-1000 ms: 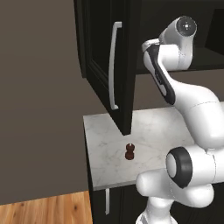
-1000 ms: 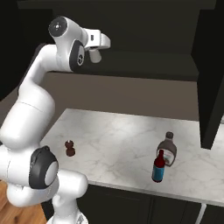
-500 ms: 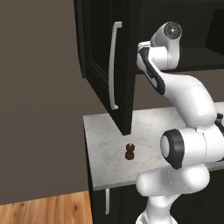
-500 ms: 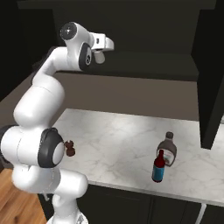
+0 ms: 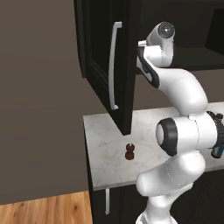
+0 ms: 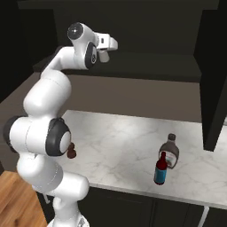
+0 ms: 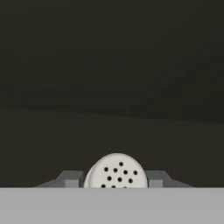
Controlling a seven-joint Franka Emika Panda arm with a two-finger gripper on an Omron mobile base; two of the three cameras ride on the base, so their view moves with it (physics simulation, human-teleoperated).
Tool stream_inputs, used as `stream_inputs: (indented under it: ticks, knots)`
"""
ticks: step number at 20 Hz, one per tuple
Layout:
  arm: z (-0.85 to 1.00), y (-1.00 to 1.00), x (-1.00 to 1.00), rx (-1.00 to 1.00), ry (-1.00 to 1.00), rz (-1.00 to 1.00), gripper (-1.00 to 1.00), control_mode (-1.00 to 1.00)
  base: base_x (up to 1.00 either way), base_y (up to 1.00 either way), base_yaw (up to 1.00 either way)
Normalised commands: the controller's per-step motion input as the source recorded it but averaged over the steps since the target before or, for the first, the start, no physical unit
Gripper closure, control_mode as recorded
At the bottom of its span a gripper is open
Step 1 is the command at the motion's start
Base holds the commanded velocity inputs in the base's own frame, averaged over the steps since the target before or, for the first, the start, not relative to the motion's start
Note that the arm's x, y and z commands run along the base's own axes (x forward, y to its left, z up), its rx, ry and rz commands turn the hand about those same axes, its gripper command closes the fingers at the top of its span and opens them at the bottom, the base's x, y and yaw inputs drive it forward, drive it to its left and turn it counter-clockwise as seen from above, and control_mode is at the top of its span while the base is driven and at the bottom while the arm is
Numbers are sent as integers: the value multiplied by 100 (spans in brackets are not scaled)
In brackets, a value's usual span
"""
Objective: There are various items on the counter. Only move the condiments/shakers into the cabinet.
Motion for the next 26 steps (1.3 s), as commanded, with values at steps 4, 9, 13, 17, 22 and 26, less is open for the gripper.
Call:
stream_inputs:
  ticks: [4, 9, 13, 17, 22, 26]
  knots:
    - [-9, 0, 29, 0, 0, 0, -100, -100, 0, 0, 0]
    - [-6, 0, 37, 0, 0, 0, -100, -100, 0, 0, 0]
    - [-12, 0, 43, -2, 0, 0, -100, -100, 0, 0, 0]
    - [-8, 0, 15, 0, 1, 0, -100, -100, 0, 0, 0]
    - [-13, -26, -100, 5, -8, -9, -100, -100, 0, 0, 0]
    - [-35, -23, -100, 2, -5, -13, -100, -100, 0, 0, 0]
